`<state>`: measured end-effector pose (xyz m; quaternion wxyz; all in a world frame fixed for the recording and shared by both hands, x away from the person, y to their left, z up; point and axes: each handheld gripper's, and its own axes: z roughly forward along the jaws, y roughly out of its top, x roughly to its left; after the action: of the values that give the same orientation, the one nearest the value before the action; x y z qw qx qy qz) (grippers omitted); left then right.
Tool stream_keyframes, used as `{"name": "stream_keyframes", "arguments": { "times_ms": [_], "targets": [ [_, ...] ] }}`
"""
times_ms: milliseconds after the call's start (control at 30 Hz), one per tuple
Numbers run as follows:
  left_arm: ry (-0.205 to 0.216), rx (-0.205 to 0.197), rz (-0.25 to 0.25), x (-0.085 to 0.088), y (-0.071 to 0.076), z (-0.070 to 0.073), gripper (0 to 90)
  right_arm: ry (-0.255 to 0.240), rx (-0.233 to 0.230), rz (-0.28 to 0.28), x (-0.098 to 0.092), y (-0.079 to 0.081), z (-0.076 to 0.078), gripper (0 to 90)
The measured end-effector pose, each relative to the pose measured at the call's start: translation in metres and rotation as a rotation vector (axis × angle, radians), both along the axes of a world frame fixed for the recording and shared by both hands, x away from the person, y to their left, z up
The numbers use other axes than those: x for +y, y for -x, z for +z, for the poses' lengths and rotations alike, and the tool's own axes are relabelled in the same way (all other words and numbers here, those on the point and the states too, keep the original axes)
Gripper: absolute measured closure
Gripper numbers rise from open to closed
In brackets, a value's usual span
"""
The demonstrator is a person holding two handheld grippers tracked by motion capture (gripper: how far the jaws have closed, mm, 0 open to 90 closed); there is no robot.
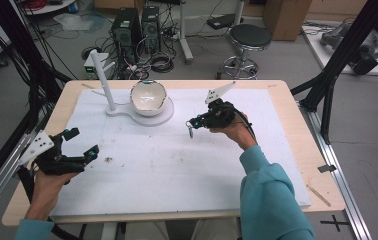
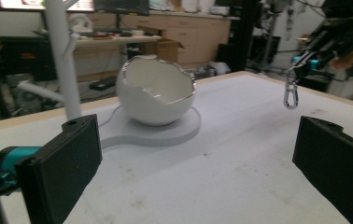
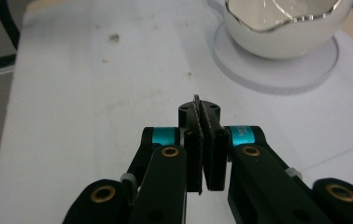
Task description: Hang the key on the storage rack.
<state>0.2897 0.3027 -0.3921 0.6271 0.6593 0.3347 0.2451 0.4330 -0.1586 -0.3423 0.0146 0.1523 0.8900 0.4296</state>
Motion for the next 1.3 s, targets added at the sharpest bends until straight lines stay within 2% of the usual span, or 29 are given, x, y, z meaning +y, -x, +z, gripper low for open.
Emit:
{"name": "stream_keyframes", "arguments": {
  "times_ms": [67,100,167,267,400,633,700,900,1300],
  "targets": [
    [-0.014,0.022,-0.065,-0.002,-0.006,0.010,1.8,-0.040,-0.005,0.020,0.000,0.003,0.005,89.1],
    [-0.042,0.024,-0.095,-0.005,-0.009,0.016,1.8,-0.057,-0.013,0.029,0.000,0.004,0.007,89.0],
    [-0.088,0.022,-0.133,-0.009,-0.014,0.025,1.8,-0.101,-0.021,0.053,-0.001,0.008,0.012,89.1],
    [-0.115,0.025,-0.190,-0.016,-0.021,0.037,1.8,-0.158,-0.041,0.081,-0.001,0.013,0.020,89.1],
    [-0.146,0.047,-0.240,-0.024,-0.032,0.050,1.8,-0.216,-0.059,0.117,-0.003,0.018,0.027,89.0],
    [-0.183,0.060,-0.334,-0.043,-0.051,0.067,1.8,-0.247,-0.063,0.136,-0.008,0.023,0.032,89.0],
    [-0.206,0.057,-0.360,-0.050,-0.056,0.073,1.8,-0.257,-0.075,0.144,-0.009,0.024,0.034,89.0],
    [-0.233,0.057,-0.430,-0.072,-0.067,0.089,1.8,-0.281,-0.075,0.154,-0.013,0.027,0.037,89.0],
    [-0.251,0.051,-0.572,-0.121,-0.082,0.107,1.8,-0.316,-0.081,0.184,-0.011,0.029,0.042,89.0]
  ]
}}
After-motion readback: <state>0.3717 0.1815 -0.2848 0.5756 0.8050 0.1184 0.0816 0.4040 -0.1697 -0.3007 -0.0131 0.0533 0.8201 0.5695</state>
